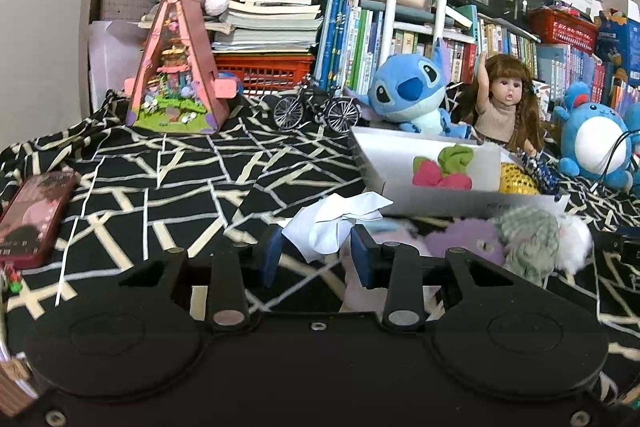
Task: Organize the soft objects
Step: 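Grasp the white tissue with the left tool while the right tool grasps the small pink packet, then carry the tissue with the left tool while the right tool carries the packet into the box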
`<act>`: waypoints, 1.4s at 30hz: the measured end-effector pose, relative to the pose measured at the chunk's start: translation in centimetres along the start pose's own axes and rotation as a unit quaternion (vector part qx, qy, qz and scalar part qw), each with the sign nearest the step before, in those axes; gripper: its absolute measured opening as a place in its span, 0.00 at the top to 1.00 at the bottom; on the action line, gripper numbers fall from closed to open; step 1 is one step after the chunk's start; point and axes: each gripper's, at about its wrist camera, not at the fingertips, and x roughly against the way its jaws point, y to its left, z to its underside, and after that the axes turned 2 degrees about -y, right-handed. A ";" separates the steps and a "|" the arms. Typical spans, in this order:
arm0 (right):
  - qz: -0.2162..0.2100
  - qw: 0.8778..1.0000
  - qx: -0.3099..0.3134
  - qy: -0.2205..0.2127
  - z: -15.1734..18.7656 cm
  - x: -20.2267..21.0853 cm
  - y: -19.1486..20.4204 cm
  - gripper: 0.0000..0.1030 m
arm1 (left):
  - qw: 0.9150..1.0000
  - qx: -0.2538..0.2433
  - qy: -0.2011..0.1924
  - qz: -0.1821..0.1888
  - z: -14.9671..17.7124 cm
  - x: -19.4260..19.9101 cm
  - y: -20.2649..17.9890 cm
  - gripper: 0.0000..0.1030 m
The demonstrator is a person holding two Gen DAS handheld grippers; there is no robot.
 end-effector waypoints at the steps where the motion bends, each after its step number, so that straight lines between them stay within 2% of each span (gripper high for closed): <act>1: -0.001 1.000 -0.001 -0.004 -0.4 0.1 -0.1 0.48 | 1.000 0.000 0.000 0.003 -0.5 -0.1 -0.1 0.65; 11: -0.035 0.998 0.014 -0.044 -4.7 -0.5 1.2 0.48 | 0.999 -0.014 0.003 0.041 -5.3 -2.4 -2.4 0.65; 19: -0.063 0.997 0.017 -0.038 -7.4 -3.0 2.6 0.48 | 0.996 -0.008 0.020 0.081 -8.2 -6.0 -4.8 0.65; 25: -0.077 0.997 0.000 -0.016 -9.1 -5.6 2.7 0.48 | 0.994 -0.003 0.044 0.097 -9.1 -9.3 -6.3 0.65; 29: -0.094 0.995 -0.022 0.017 -9.6 -7.4 2.9 0.48 | 0.992 -0.011 0.058 0.107 -8.9 -11.3 -7.4 0.65; 33: -0.112 0.992 -0.029 0.048 -9.6 -9.1 3.7 0.48 | 0.991 -0.025 0.078 0.108 -8.5 -13.2 -8.4 0.65; 42: -0.154 0.981 -0.068 0.096 -9.8 -12.4 4.5 0.48 | 0.988 -0.015 0.111 0.104 -8.6 -17.1 -9.3 0.65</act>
